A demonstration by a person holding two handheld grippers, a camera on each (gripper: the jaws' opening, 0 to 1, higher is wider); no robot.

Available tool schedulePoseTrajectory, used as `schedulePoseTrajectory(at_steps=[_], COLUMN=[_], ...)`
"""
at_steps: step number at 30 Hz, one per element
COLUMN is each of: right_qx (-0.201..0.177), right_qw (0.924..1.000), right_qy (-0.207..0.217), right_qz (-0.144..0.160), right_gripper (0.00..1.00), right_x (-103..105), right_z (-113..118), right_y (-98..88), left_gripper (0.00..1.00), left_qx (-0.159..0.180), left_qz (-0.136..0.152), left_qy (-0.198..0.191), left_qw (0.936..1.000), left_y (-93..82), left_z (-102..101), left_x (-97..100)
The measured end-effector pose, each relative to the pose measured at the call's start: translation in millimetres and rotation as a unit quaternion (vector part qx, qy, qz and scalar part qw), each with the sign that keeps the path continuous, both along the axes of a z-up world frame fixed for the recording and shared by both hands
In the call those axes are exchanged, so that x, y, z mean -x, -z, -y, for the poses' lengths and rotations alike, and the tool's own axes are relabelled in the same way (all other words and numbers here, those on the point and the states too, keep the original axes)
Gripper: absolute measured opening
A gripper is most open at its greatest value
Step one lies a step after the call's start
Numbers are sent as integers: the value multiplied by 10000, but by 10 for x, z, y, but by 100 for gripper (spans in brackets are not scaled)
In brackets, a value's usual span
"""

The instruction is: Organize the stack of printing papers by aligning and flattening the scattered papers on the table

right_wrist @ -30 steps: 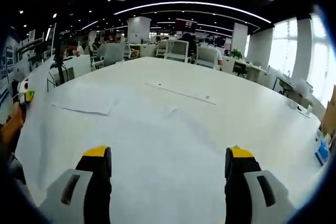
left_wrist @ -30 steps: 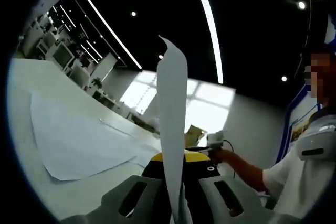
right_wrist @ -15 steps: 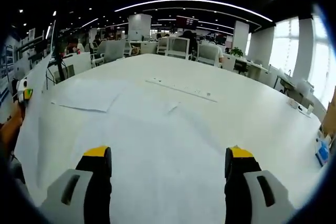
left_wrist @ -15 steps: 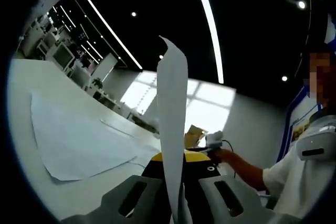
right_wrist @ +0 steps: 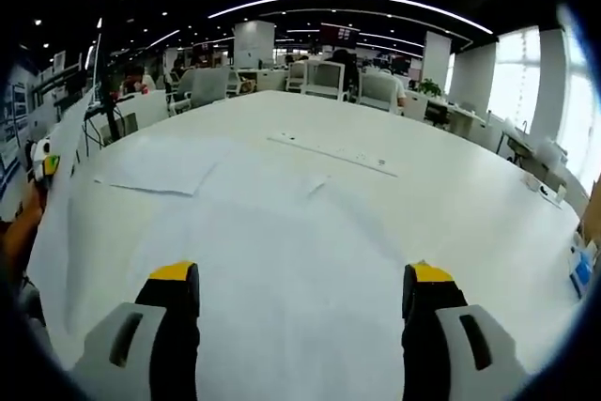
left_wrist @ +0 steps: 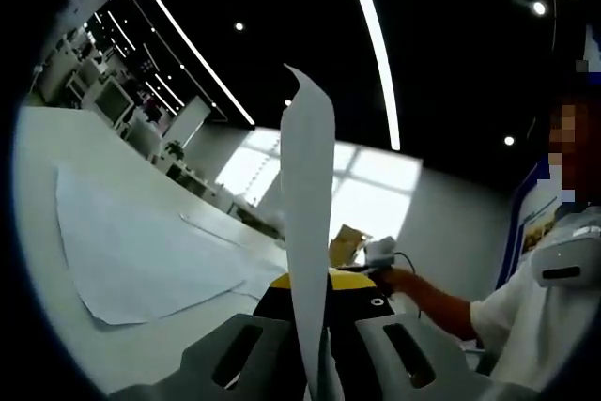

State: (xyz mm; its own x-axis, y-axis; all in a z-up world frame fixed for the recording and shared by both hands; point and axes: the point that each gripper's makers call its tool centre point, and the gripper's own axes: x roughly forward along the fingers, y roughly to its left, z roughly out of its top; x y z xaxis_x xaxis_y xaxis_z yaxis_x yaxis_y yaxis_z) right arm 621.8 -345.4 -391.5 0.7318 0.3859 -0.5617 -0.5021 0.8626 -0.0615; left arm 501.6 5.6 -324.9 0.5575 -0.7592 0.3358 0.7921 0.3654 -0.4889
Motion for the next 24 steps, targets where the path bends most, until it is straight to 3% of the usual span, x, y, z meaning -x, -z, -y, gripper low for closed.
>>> schedulePoseTrajectory(at_steps=[24], right_qx=[-31], right_qw=[9997], right_qy=[-188], right_qz=[-173], right_gripper=[84], right_x=[-110], right_z=[-147], right_y=[139], left_gripper=[6], left_qx=[9], left_qz=[-2], left_qy=[-6], left_qw=[10000], left_y=[1], left_z=[15], left_x=[42])
